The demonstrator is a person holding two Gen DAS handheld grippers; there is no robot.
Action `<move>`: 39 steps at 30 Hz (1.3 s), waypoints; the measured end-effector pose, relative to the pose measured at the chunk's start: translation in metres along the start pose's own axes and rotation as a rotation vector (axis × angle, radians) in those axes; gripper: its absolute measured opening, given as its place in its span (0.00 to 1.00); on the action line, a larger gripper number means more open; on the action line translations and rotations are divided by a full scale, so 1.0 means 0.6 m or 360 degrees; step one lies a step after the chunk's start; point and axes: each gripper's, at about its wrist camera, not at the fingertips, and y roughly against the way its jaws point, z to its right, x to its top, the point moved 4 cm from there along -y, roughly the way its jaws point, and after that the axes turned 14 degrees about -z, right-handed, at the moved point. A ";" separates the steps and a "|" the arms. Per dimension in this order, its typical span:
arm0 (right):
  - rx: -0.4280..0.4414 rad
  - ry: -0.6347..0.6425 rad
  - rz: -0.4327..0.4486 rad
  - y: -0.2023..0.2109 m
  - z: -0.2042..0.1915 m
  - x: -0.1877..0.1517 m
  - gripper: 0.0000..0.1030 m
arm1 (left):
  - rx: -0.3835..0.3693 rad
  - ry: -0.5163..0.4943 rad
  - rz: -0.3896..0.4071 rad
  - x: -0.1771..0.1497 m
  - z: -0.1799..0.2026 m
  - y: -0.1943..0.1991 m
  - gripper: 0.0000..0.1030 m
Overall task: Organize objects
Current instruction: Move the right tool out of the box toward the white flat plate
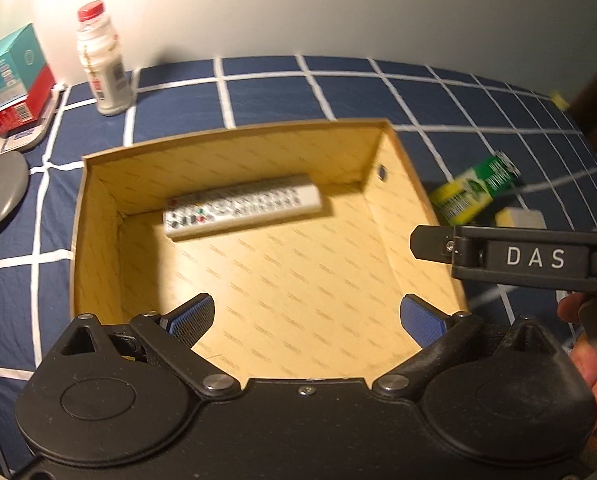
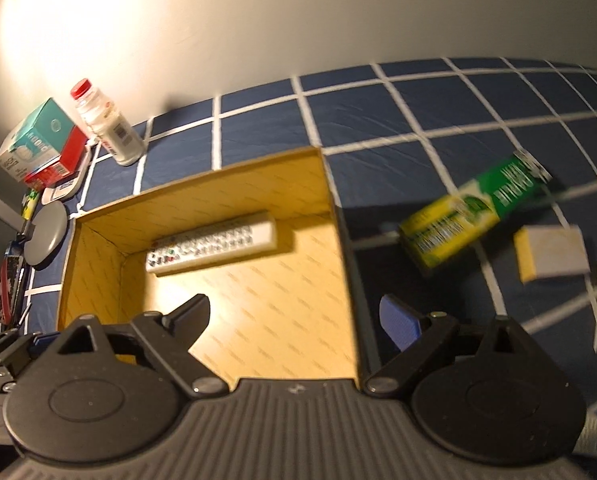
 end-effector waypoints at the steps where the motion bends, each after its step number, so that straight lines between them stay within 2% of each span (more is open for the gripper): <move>1: -0.0005 -0.0019 0.0000 0.002 0.007 -0.009 0.89 | -0.0007 -0.0019 -0.0008 -0.006 0.008 -0.001 0.97; 10: -0.0063 -0.0211 -0.0001 0.027 0.094 -0.086 0.89 | -0.0056 -0.0196 -0.0083 -0.054 0.094 -0.021 0.97; 19: -0.0090 -0.0310 -0.0035 0.034 0.177 -0.119 0.89 | -0.0078 -0.0258 -0.0126 -0.073 0.169 -0.045 0.97; 27: -0.0106 -0.0192 -0.0136 0.021 0.235 -0.128 0.89 | -0.0037 -0.0150 -0.0144 -0.088 0.212 -0.070 0.97; 39: -0.0160 0.0128 -0.0382 -0.022 0.317 -0.145 0.89 | -0.0015 0.0160 -0.0239 -0.148 0.296 -0.140 0.98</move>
